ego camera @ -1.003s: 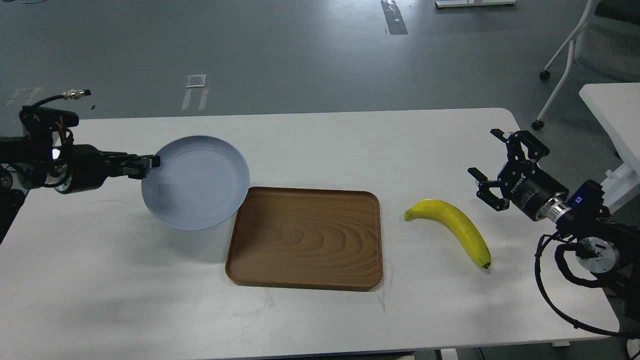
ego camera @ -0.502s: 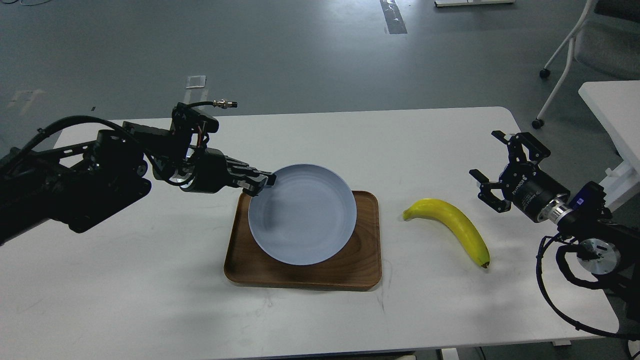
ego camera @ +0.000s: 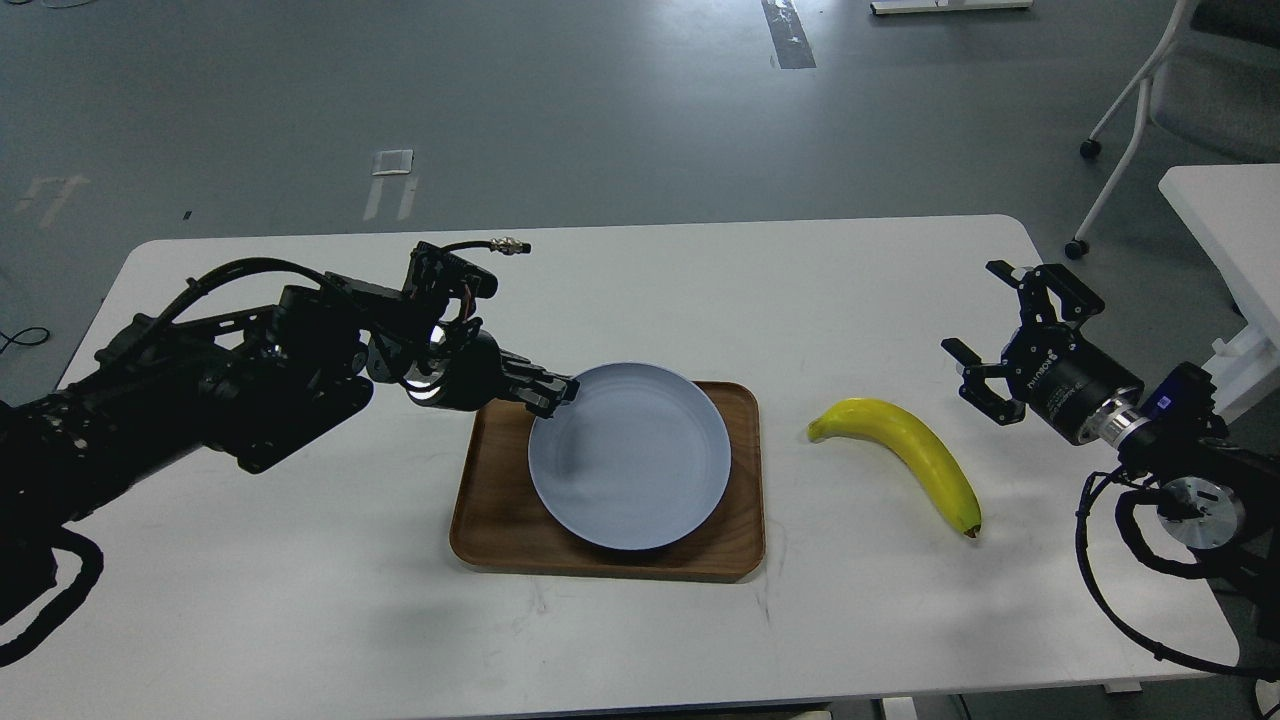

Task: Place banana on plate with both arms
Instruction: 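Carry the plate with the left gripper and lower it onto the tray, then release the plate and withdraw the left gripper to rest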

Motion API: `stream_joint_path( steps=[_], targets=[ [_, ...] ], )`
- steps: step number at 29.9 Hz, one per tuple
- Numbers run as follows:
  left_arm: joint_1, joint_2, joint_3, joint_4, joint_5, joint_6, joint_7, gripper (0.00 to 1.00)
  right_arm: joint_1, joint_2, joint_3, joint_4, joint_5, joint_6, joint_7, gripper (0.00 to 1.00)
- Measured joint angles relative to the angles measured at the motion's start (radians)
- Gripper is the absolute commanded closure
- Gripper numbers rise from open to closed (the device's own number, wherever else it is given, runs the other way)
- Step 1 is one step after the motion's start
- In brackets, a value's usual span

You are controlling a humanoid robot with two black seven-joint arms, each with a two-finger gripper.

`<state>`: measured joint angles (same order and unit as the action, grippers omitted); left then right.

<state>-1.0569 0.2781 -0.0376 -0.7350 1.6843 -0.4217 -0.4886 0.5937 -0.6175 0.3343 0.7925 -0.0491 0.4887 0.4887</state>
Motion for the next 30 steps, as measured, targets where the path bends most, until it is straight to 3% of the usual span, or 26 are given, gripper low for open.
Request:
stream_joint_path(
  steps=[8, 9, 10, 11, 12, 13, 17, 18, 24, 30],
  targets=[
    [0.000, -0.058, 0.002, 0.050, -0.002, 0.006, 0.000, 1.00, -0.001, -0.002, 0.000, 0.001, 0.000, 0.000, 0.000, 0.00],
    [0.000, -0.061, 0.002, 0.052, -0.002, 0.006, 0.000, 0.93, -0.001, -0.002, 0.000, 0.001, 0.000, 0.000, 0.000, 0.00],
    [0.000, -0.062, 0.002, 0.053, -0.003, 0.006, 0.000, 0.63, -0.001, -0.002, 0.000, 0.001, 0.000, 0.000, 0.000, 0.00],
    [0.001, -0.063, 0.002, 0.055, -0.003, 0.005, 0.000, 0.63, -0.002, -0.002, 0.000, 0.001, 0.000, 0.000, 0.000, 0.00],
    [0.001, -0.063, 0.002, 0.055, -0.005, 0.005, 0.000, 0.36, -0.002, -0.002, 0.000, 0.001, 0.000, 0.000, 0.000, 0.00],
    [0.001, -0.063, 0.002, 0.055, -0.006, 0.004, 0.000, 0.27, -0.002, -0.002, 0.000, 0.001, 0.000, 0.000, 0.000, 0.00],
    [0.001, -0.063, 0.002, 0.056, -0.015, 0.006, 0.000, 0.13, -0.003, -0.002, 0.000, 0.001, 0.000, 0.000, 0.000, 0.00],
    [0.001, -0.063, 0.002, 0.056, -0.016, 0.007, 0.000, 0.05, -0.003, -0.002, 0.000, 0.001, 0.000, 0.000, 0.000, 0.00],
    [-0.008, -0.046, -0.011, 0.053, -0.093, 0.010, 0.000, 0.02, -0.003, -0.003, -0.001, 0.003, -0.003, 0.000, 0.000, 0.00],
    [-0.023, 0.027, -0.074, 0.026, -0.596, 0.021, 0.000, 0.02, -0.005, -0.027, -0.002, 0.011, -0.008, 0.000, 0.000, 0.00]
  ],
)
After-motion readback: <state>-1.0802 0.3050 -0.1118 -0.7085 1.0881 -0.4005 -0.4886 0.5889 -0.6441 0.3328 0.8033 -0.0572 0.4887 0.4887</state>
